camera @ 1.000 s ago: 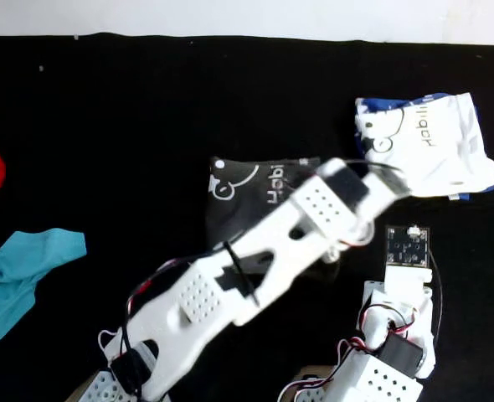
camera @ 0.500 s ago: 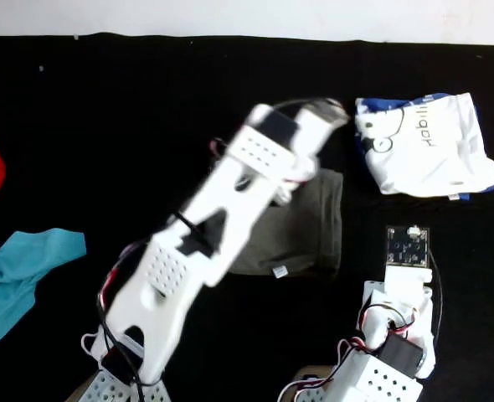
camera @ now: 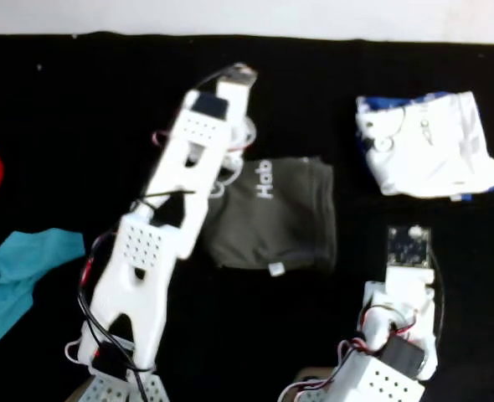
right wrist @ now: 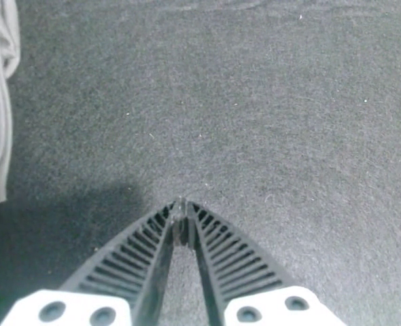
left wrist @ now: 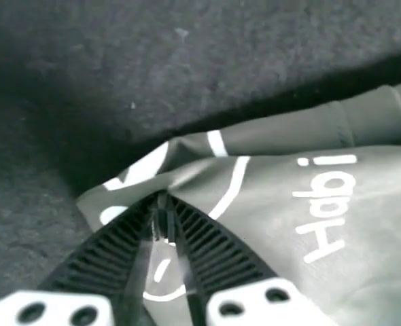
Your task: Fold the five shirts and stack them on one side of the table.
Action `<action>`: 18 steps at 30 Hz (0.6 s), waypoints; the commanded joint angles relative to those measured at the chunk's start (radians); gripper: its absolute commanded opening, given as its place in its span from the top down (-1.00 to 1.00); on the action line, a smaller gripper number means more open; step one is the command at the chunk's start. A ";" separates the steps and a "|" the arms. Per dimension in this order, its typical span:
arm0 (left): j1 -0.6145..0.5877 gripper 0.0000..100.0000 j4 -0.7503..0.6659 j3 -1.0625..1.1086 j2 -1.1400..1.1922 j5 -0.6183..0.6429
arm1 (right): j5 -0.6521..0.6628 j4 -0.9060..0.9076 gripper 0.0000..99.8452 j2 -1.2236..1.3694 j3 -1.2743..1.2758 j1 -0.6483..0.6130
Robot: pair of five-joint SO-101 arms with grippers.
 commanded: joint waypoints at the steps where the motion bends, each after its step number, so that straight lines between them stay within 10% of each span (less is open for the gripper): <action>1: -0.002 0.98 0.061 -0.045 -0.041 0.005 | -0.008 0.008 0.99 -0.010 0.142 0.004; 11: -0.039 0.98 0.316 -0.180 -0.170 0.006 | -0.006 0.033 0.98 0.001 -0.111 -0.088; 18: -0.051 0.98 0.315 0.286 -0.572 0.000 | 0.018 0.045 0.98 0.171 -0.326 -0.114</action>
